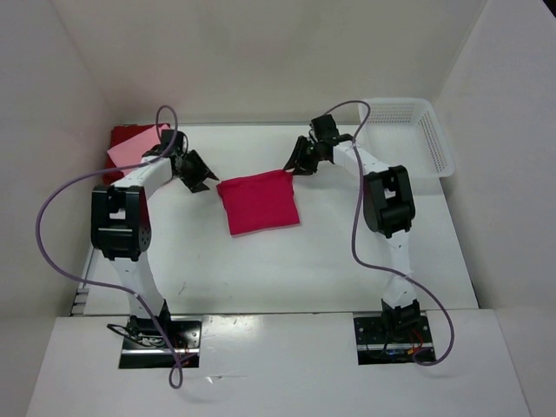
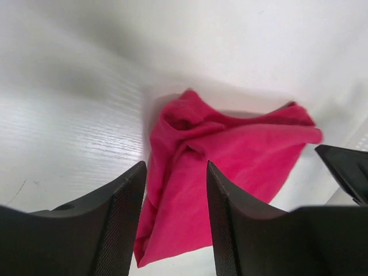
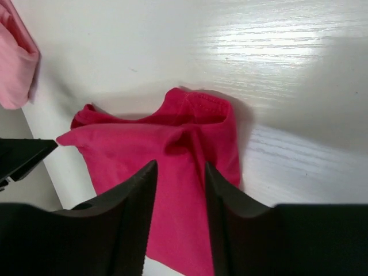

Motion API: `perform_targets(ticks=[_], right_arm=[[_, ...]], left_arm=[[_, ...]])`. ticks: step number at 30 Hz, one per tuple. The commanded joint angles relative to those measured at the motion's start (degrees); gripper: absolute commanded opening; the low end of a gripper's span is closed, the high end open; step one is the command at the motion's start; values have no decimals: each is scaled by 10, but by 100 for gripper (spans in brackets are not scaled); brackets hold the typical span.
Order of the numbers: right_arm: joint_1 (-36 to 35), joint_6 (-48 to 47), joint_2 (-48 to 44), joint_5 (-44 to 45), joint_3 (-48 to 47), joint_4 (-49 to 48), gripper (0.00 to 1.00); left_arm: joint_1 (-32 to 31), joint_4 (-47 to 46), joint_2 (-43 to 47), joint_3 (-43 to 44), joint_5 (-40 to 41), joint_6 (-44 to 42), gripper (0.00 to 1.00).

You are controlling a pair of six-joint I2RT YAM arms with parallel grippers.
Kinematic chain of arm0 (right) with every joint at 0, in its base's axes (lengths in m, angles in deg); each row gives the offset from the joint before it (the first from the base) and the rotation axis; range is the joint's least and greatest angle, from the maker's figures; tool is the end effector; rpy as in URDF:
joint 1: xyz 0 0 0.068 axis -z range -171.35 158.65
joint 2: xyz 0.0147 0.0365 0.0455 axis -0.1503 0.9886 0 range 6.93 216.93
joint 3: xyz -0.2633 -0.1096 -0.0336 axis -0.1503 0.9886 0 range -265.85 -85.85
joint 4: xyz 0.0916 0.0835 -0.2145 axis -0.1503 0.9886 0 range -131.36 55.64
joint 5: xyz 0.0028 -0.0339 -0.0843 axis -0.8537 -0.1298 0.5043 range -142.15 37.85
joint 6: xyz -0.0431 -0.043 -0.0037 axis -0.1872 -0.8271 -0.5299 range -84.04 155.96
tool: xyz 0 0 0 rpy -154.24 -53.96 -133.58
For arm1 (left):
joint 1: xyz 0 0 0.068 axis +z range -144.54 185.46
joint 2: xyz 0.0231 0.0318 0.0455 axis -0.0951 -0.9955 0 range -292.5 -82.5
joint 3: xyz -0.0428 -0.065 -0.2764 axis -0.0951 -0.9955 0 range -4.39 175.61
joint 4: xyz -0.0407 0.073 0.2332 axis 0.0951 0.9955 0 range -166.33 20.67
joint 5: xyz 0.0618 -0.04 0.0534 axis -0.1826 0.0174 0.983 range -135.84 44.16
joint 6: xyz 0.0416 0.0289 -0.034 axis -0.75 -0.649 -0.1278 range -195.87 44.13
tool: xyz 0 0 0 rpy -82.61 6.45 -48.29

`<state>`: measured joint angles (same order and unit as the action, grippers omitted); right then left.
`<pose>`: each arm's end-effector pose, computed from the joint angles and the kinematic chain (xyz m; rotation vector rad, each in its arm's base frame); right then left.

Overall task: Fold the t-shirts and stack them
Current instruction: Fold the long partially folded tshirt into a neat square, then put the neatly folded tshirt into the corner of the board with the left arm

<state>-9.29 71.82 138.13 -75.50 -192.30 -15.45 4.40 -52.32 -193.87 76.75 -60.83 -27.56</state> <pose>0.4810 0.1746 0.1917 0.2125 2.5653 0.8882 0.4195 -0.0196 0.2132 -0.9420 2.4290 -0.6619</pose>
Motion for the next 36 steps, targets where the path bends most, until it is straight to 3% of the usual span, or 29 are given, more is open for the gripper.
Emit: perform_targets(ticks=[1,5,6,7,10,14,21,25,27,30,31,36], right_arm=[[5,-29,-87,26,1,3,46],[5,-29,-185,39,112,-55,50],[5,-29,-213,39,159,-68,46],[5,-23,-219,23,172,-74,26],[-14,-31,-212,-8,194,-68,2],[-28,-23,-239,-14,250,-88,0],[-40,-11,-299,-35,312,-109,8],[-40,2,-336,-35,347,-128,21],[-40,2,-349,-35,347,-128,29],[-40,2,-375,-29,360,-118,33],[-40,8,-385,-23,371,-118,33],[-16,8,-463,-17,430,-112,34]], left_arm=[[3,-32,83,-14,5,-2,54],[-35,-45,151,-99,-20,-15,54],[-42,-56,161,-126,-29,-8,55],[-47,-74,168,-148,-37,3,56],[-56,-82,155,-188,-51,-6,62],[-56,-70,99,-180,-48,-39,71],[-61,-119,5,-148,-35,-40,71],[-83,-162,-52,-126,-65,-30,54],[-107,-174,-71,-107,-72,-17,29],[-136,-166,-72,-54,-63,-2,4],[-136,-158,-72,-34,-63,-2,0],[-127,-93,-55,161,-64,-2,0]])
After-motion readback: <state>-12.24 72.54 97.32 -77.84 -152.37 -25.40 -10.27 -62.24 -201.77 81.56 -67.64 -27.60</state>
